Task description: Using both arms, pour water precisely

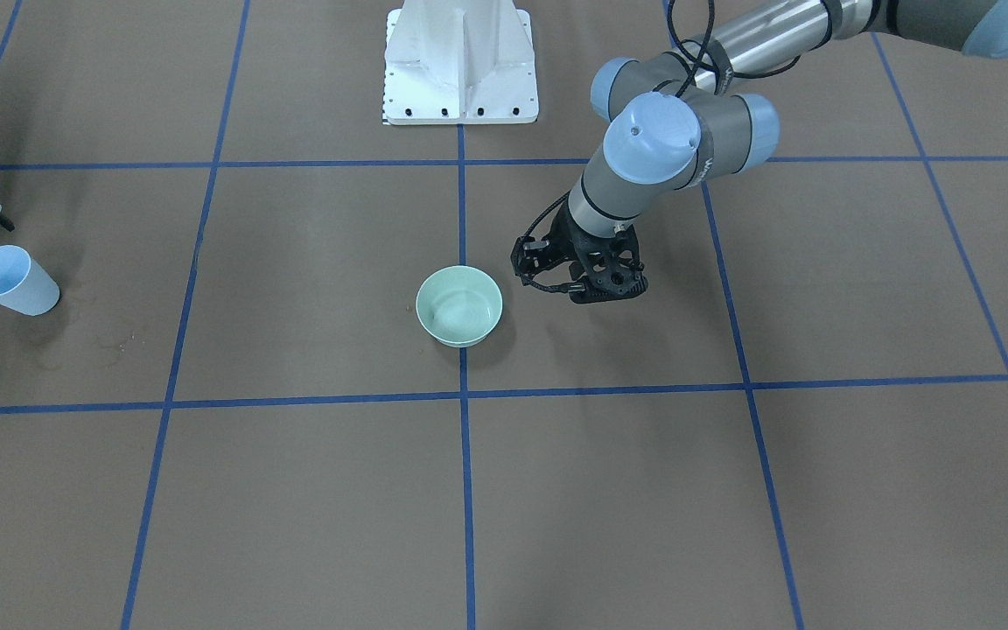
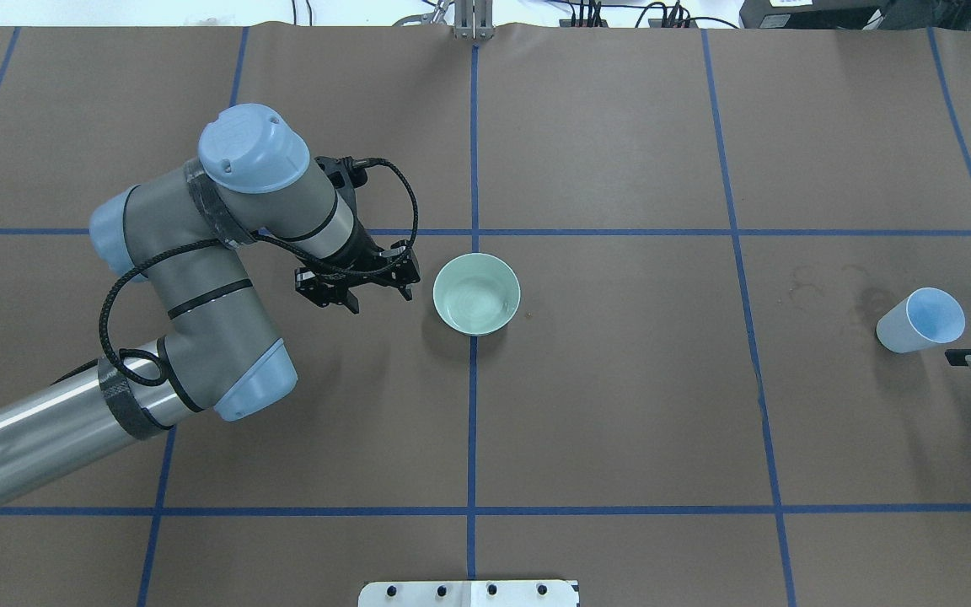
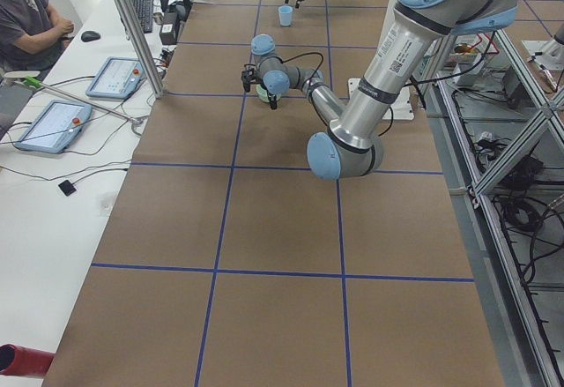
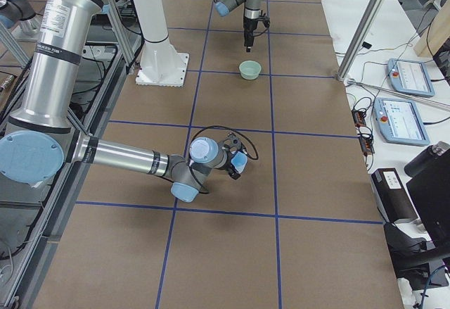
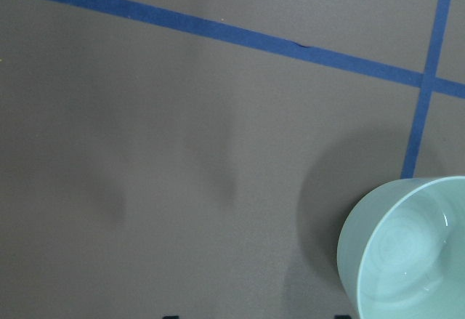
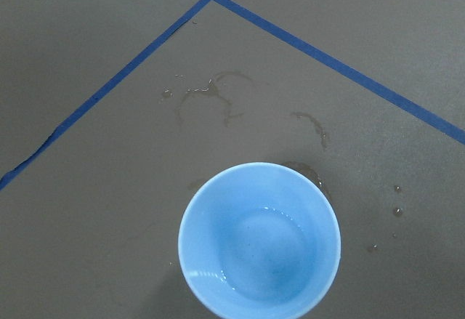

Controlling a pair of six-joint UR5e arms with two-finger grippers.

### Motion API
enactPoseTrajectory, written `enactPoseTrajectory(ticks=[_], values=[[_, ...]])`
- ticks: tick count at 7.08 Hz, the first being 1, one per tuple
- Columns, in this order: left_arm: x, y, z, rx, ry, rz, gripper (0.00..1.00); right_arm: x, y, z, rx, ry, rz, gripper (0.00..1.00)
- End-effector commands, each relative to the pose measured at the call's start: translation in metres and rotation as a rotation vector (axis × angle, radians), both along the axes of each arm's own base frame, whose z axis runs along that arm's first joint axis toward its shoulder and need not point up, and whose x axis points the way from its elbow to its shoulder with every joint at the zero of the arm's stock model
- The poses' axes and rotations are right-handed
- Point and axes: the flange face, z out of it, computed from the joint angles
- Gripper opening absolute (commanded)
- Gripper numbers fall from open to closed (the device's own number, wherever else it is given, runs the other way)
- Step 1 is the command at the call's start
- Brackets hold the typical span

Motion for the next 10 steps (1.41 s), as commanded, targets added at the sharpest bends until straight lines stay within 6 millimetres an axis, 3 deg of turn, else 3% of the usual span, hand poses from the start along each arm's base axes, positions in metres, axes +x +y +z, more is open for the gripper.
enactPoseTrajectory(ticks=[1, 5, 7, 10], values=[[0.001, 0.000, 0.001, -0.001, -0.003, 0.001, 0.77, -0.017, 0.000, 0.002, 0.001, 0.028, 0.026, 0.99], [0.001, 0.000, 0.004, -0.003, -0.006, 0.001, 0.77, -0.033, -0.003, -0.003, -0.015, -0.010, 0.080, 0.96], [0.000, 0.000, 0.003, -0.002, -0.004, 0.001, 0.77, -0.027, 0.001, 0.012, 0.025, -0.020, 0.117, 0.95], [-0.001, 0.001, 0.001, 0.000, 0.000, 0.000, 0.77, -0.033, 0.005, 0.011, 0.024, -0.046, 0.138, 0.95]])
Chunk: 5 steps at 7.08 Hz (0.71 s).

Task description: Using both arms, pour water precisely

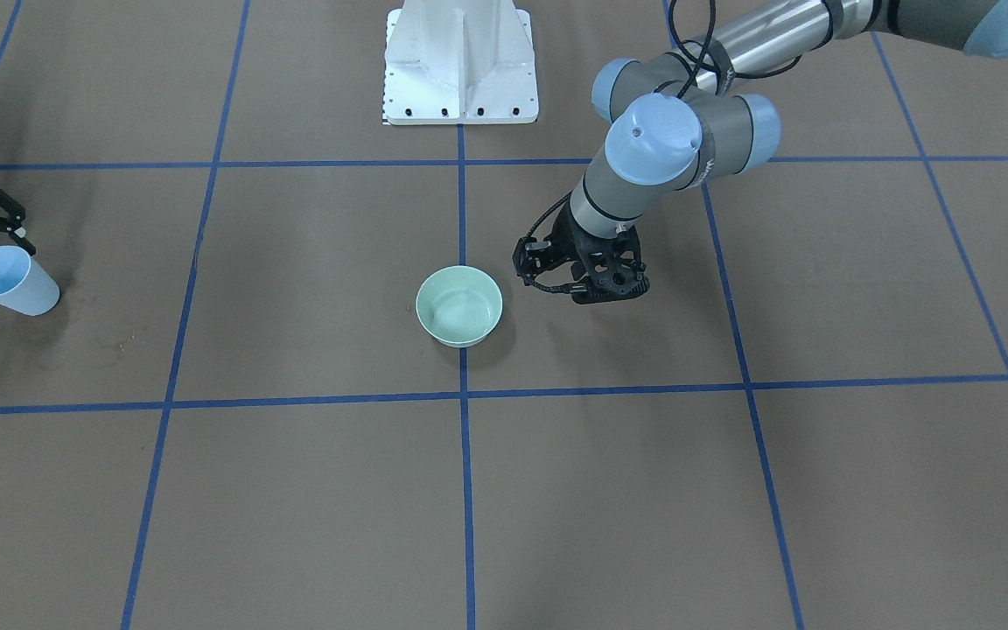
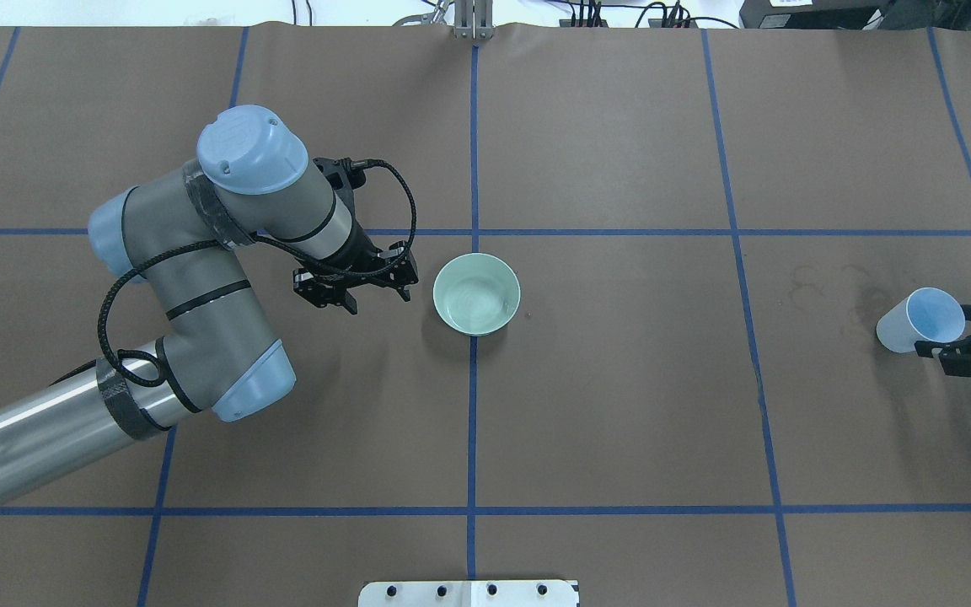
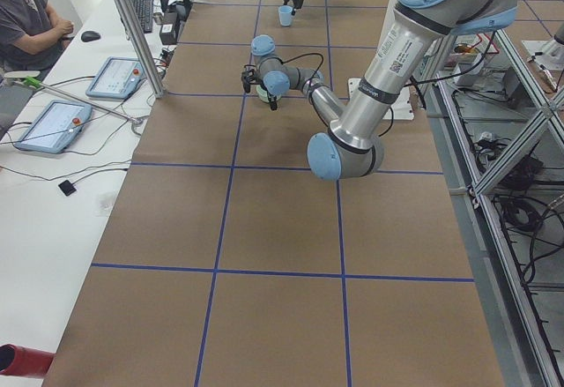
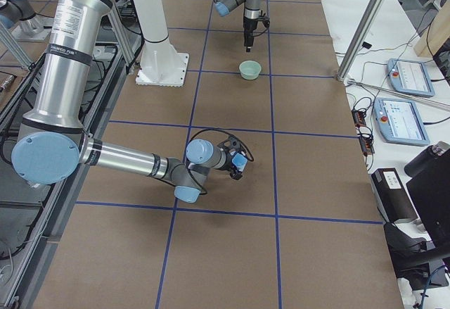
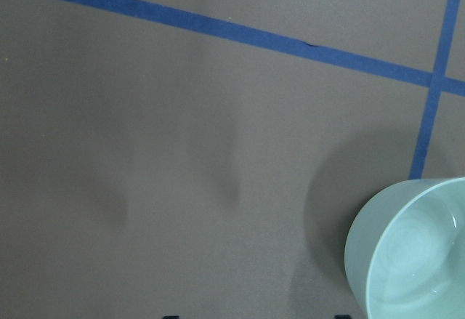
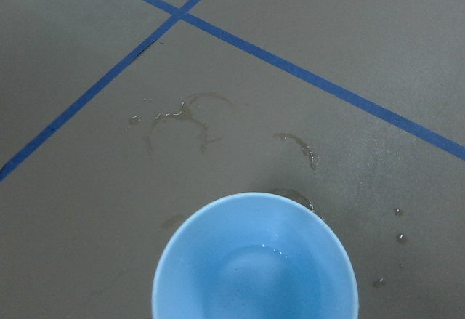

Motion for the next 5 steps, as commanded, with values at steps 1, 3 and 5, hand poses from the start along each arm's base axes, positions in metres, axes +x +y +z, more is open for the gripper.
enactPoseTrajectory(ticks=[1, 3, 5], values=[[0.0000, 0.0001, 0.0007, -0.001, -0.001, 0.000, 0.77, -0.0059, 0.0040, 0.0029, 0.006, -0.018, 0.023, 0.95], [0.0003, -0.0002, 0.0014, -0.002, -0.002, 0.000, 0.77, -0.0147, 0.0052, 0.0043, 0.019, -0.002, 0.037, 0.95], [0.0003, -0.0002, 0.0014, -0.002, -0.002, 0.000, 0.77, -0.0149, 0.0028, 0.0018, 0.039, -0.004, 0.059, 0.95]])
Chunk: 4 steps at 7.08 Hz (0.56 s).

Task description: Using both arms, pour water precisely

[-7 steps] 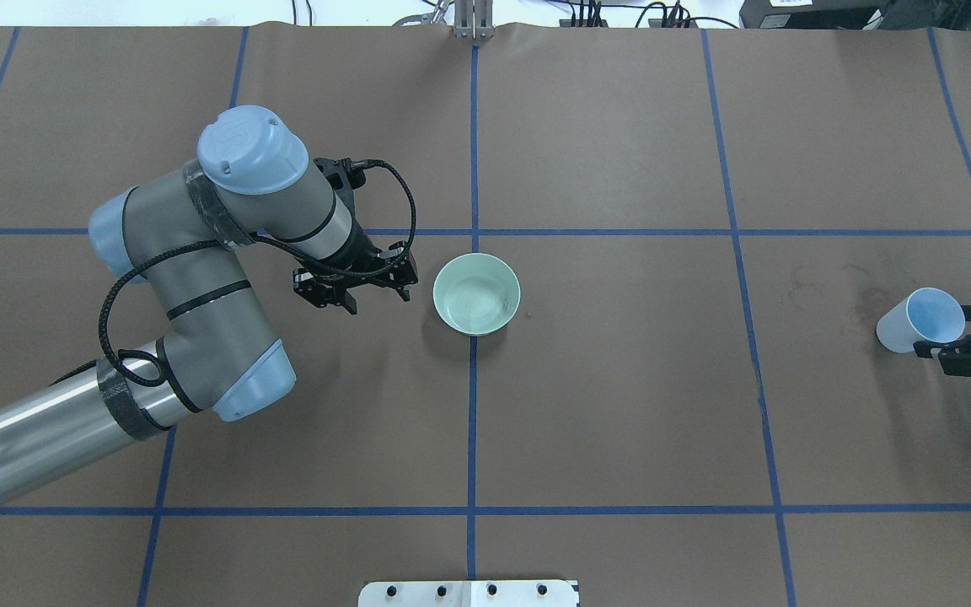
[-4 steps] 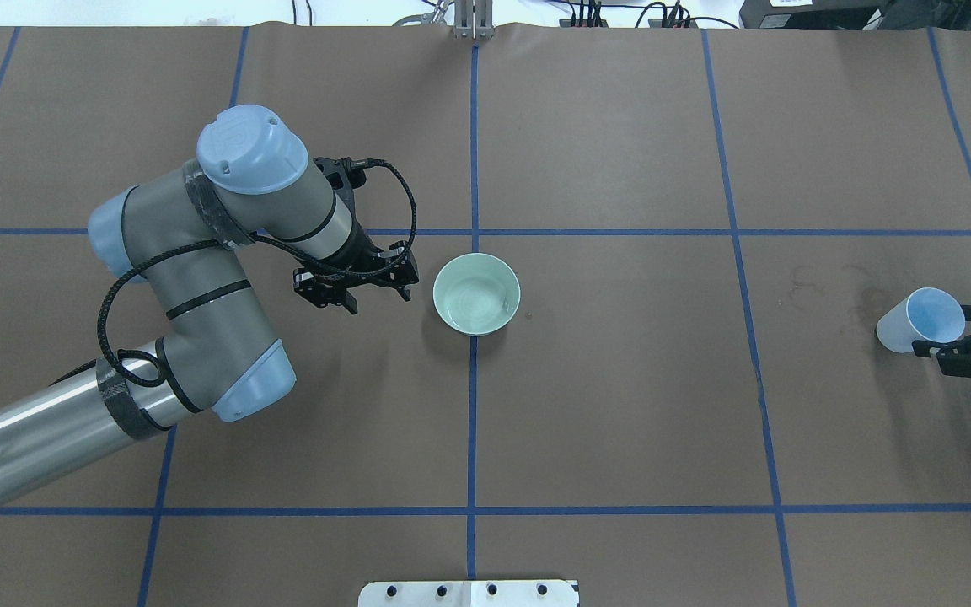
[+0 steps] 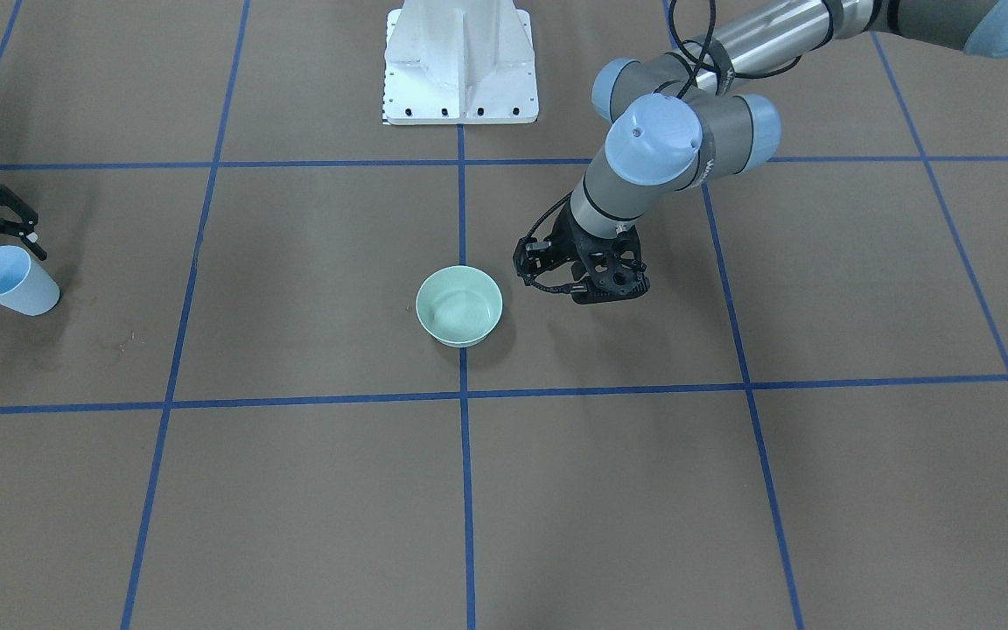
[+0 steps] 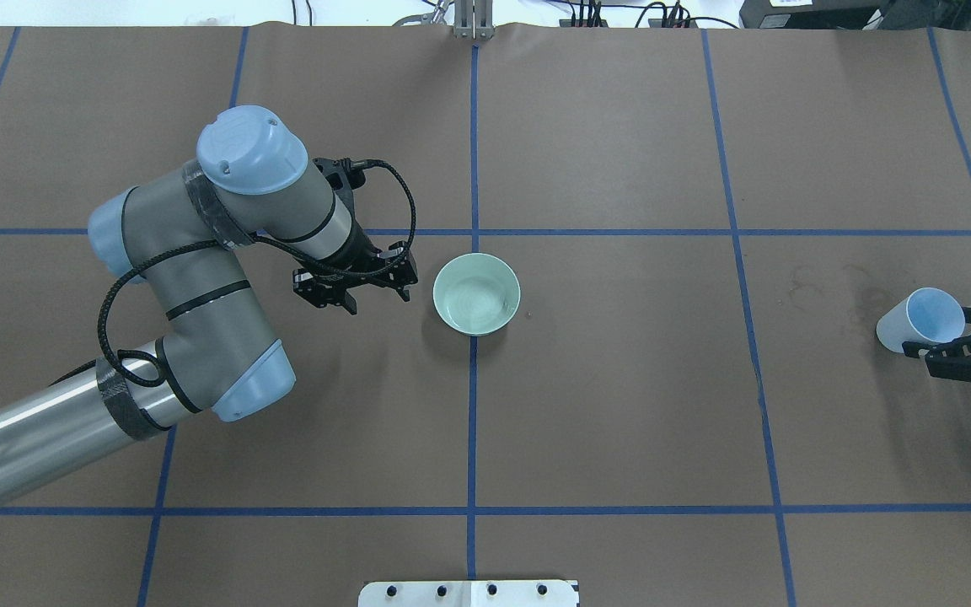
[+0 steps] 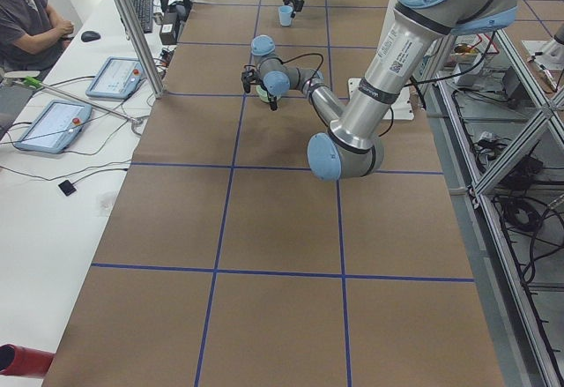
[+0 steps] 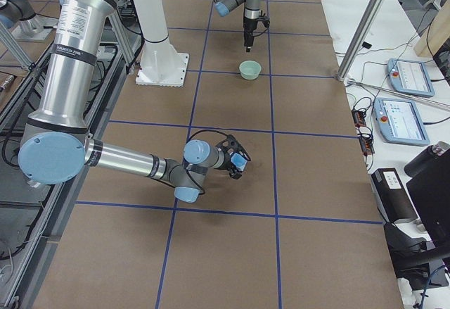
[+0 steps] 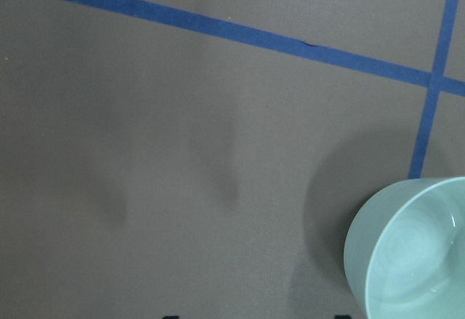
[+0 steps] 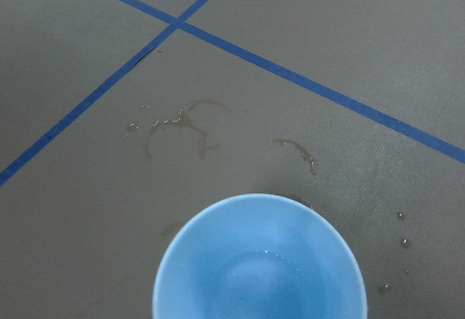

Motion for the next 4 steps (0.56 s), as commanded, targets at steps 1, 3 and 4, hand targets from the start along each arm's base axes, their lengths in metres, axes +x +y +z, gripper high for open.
enactPoseTrajectory(ticks=[1, 3, 4], values=[[0.0001, 0.0000, 0.0002, 0.000, 0.000, 0.000, 0.77, -0.0037, -0.0059, -0.0036, 0.027, -0.010, 0.023, 0.95], [-0.0001, 0.0001, -0.0016, 0.002, 0.002, 0.000, 0.77, -0.0027, -0.0047, 0.0031, 0.034, -0.032, 0.033, 0.95], [-0.0005, 0.0004, -0.0022, 0.003, 0.003, 0.000, 0.77, -0.0036, -0.0060, 0.0037, 0.036, -0.034, 0.034, 0.95]])
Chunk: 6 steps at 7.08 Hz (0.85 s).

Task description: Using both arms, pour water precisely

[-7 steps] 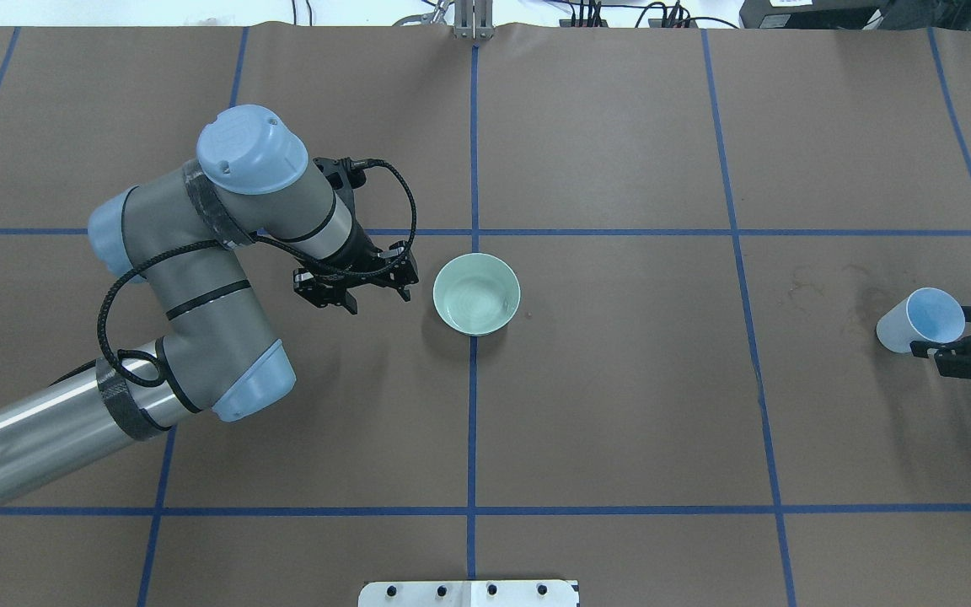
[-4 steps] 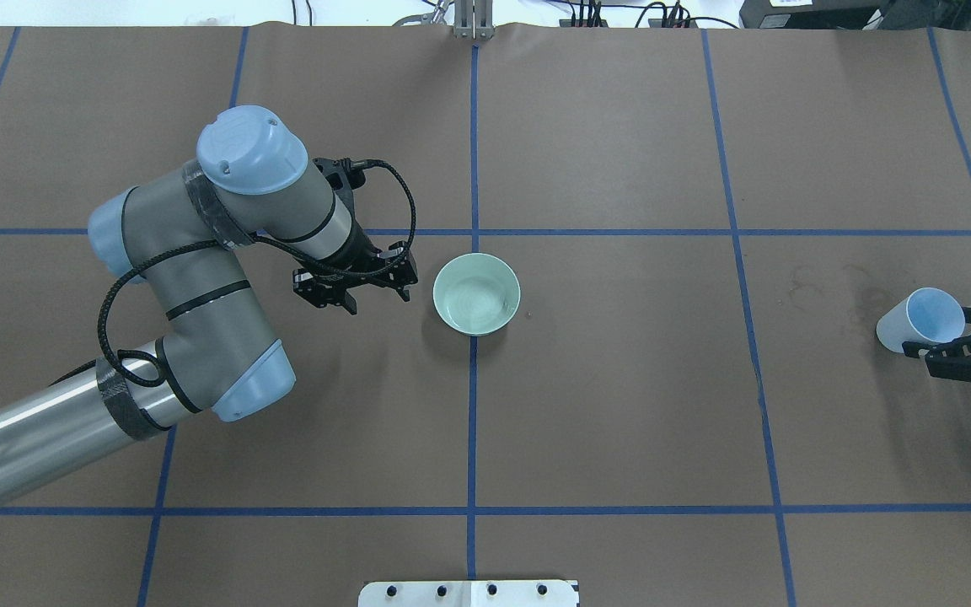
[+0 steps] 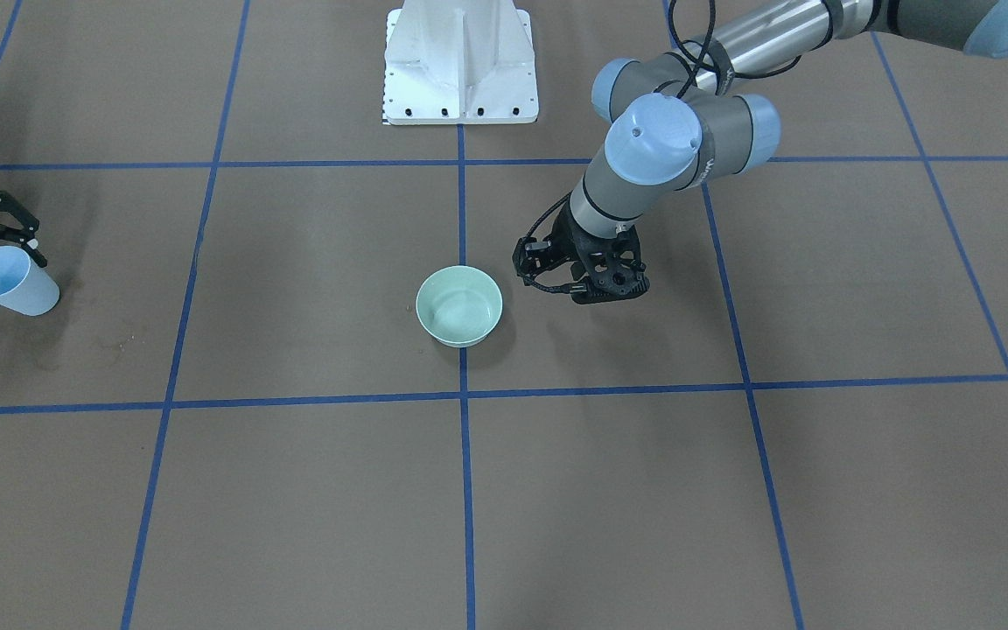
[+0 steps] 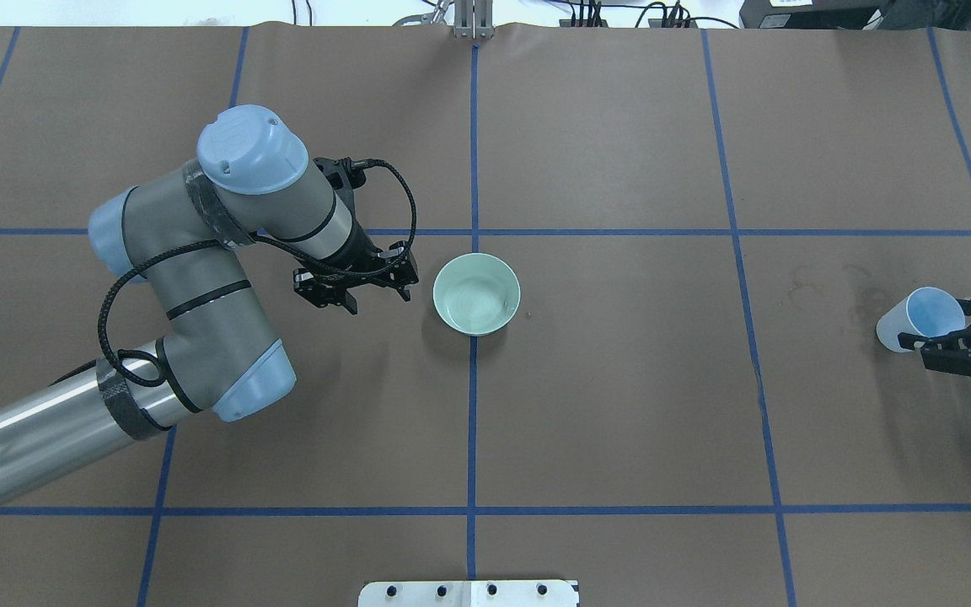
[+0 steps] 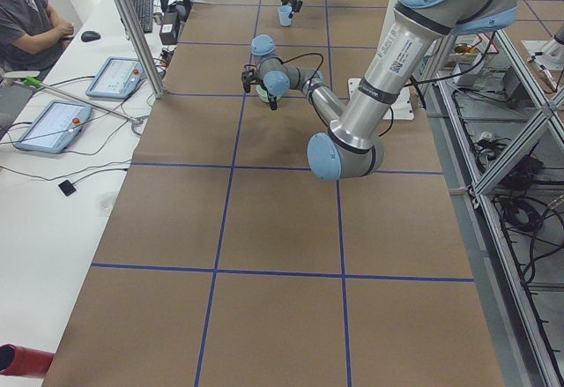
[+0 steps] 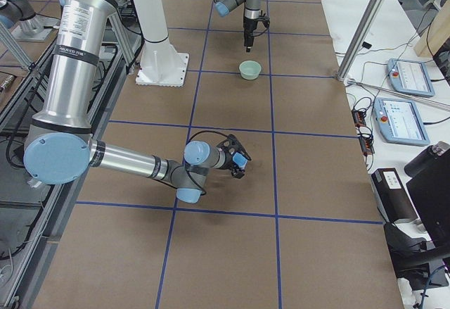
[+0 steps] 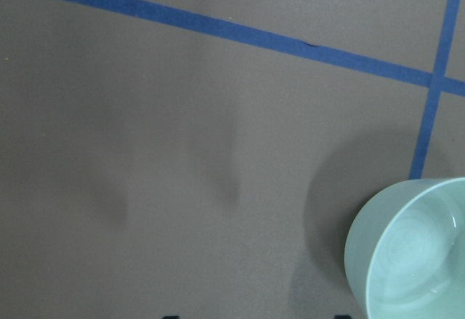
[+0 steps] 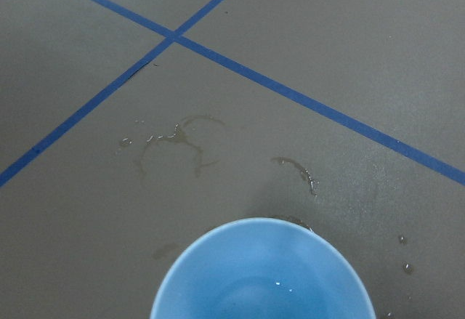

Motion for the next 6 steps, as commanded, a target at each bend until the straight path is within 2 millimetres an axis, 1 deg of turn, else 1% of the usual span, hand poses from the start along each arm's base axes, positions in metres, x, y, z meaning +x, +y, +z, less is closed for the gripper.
enactPoseTrajectory(ticks=[1, 2, 4, 6], values=[[-0.0003, 0.0002, -0.0009, 0.001, 0.001, 0.000, 0.77, -0.0007, -0.0008, 0.0024, 0.005, -0.006, 0.003, 0.95], [-0.0013, 0.0010, -0.0029, 0.004, 0.005, 0.000, 0.77, -0.0004, -0.0004, 0.0014, 0.010, -0.011, 0.003, 0.95], [-0.0020, 0.0015, -0.0032, 0.005, 0.006, 0.000, 0.77, 0.0023, 0.0037, 0.0079, 0.029, -0.027, 0.001, 0.94], [-0.0033, 0.0025, -0.0059, 0.009, 0.011, 0.000, 0.77, 0.0004, 0.0014, 0.0063, 0.033, -0.030, 0.001, 0.87]])
